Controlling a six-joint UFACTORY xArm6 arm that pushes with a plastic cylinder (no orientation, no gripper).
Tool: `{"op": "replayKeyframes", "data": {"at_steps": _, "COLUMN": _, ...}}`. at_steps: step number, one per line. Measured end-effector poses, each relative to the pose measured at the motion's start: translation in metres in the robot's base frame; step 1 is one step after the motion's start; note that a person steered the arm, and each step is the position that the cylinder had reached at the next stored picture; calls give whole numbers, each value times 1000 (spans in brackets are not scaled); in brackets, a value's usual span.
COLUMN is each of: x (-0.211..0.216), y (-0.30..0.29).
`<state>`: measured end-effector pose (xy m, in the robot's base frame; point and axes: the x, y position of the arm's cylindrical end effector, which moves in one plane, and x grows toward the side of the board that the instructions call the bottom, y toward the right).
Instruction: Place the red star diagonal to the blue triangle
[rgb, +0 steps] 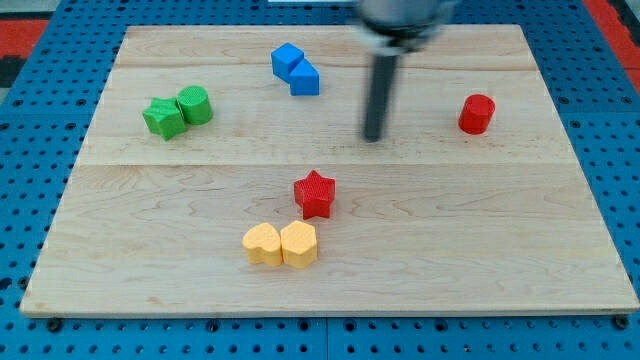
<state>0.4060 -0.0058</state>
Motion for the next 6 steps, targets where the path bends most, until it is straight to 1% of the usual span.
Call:
{"op": "replayKeyframes", "data": {"at_steps": 1, "x": 51, "y": -109}}
{"op": "replayKeyframes", "data": {"at_steps": 2, "x": 113, "y": -113}}
{"op": "replayKeyframes", "data": {"at_steps": 3, "x": 105, "y": -52}}
{"op": "replayKeyframes", "data": {"at_steps": 4, "x": 101, "y": 25}}
{"op": "replayKeyframes", "data": {"at_steps": 5, "x": 54, "y": 65}}
{"op": "replayKeyframes", "data": {"at_steps": 6, "x": 19, "y": 88}}
